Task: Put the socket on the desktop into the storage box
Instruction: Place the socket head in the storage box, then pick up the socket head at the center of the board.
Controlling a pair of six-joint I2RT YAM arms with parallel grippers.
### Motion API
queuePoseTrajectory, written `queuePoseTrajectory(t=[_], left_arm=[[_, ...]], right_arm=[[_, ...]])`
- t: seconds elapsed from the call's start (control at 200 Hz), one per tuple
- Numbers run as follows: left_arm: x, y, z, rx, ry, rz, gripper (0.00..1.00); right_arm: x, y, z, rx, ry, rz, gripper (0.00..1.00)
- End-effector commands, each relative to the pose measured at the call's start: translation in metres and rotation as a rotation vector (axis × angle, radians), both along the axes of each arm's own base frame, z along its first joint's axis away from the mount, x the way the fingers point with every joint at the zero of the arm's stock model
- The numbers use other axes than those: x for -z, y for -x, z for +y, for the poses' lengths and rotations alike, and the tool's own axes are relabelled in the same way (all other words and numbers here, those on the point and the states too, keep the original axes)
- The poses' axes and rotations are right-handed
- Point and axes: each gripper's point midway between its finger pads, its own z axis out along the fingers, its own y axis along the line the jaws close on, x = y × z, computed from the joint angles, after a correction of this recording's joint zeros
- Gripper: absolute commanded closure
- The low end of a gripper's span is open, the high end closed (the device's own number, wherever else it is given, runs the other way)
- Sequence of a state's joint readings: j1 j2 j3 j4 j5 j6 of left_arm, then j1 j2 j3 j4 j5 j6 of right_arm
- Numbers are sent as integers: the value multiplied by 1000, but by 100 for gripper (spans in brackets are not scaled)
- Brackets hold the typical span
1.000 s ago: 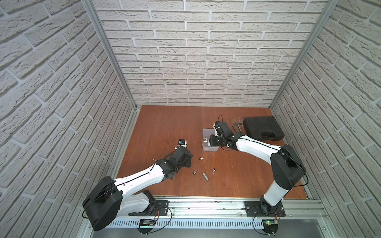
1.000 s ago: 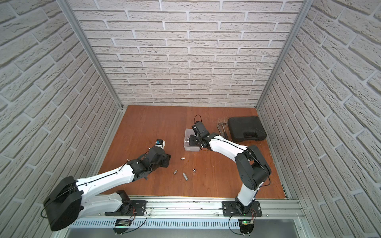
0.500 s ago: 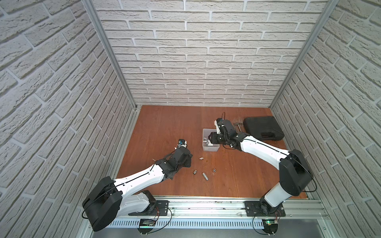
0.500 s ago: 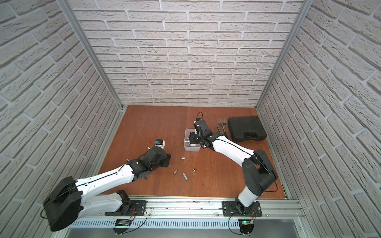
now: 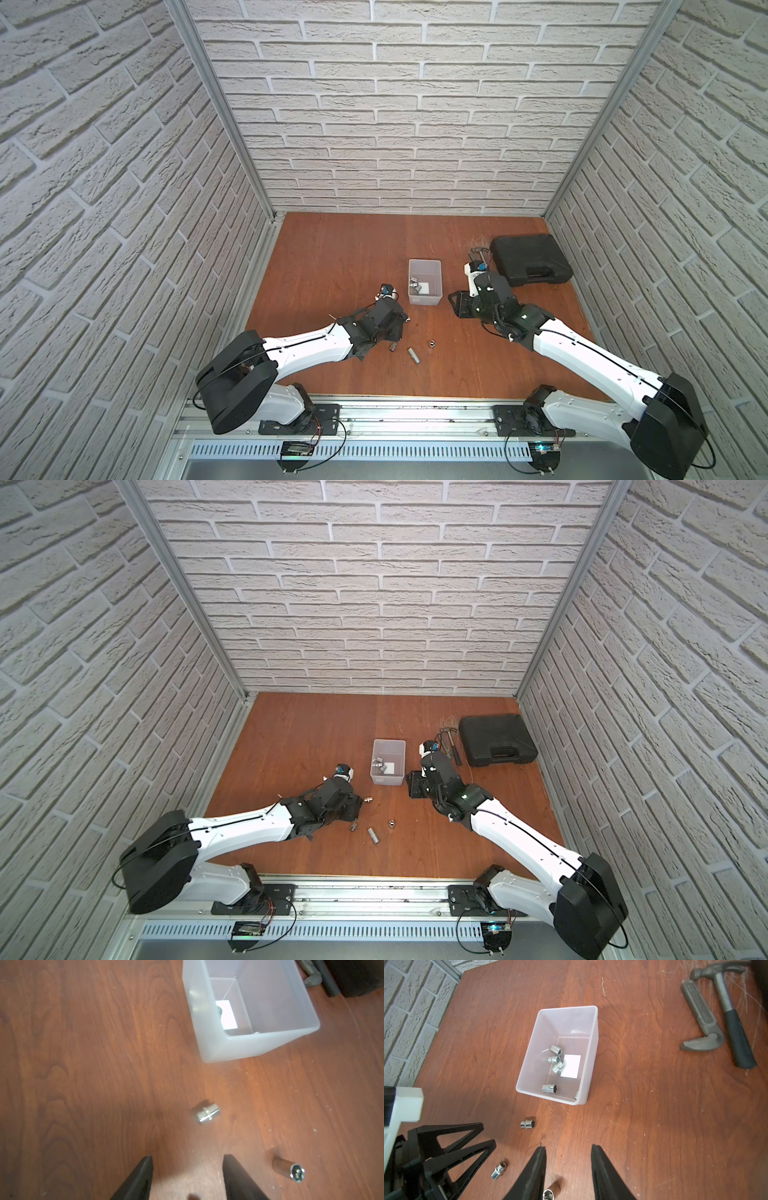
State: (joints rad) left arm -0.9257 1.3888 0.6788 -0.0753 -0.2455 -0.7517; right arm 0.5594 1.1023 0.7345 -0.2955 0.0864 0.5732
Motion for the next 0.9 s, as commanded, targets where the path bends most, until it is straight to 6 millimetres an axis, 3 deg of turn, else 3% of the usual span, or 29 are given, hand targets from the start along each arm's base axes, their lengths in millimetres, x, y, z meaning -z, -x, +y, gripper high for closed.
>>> queuePoseTrajectory(t=[0.0,0.66,0.895], left_arm=[[-7,-10,-8,-51,11,-28,40],[29,-21,-23,-187,-115,85,45],[41,-19,-33,-168,-100,125,47]], right_arm=[[-6,0,-5,39,-26,-28,59],[5,-2,-9,82,-46,2,59],[21,0,-20,135,-31,43,59]])
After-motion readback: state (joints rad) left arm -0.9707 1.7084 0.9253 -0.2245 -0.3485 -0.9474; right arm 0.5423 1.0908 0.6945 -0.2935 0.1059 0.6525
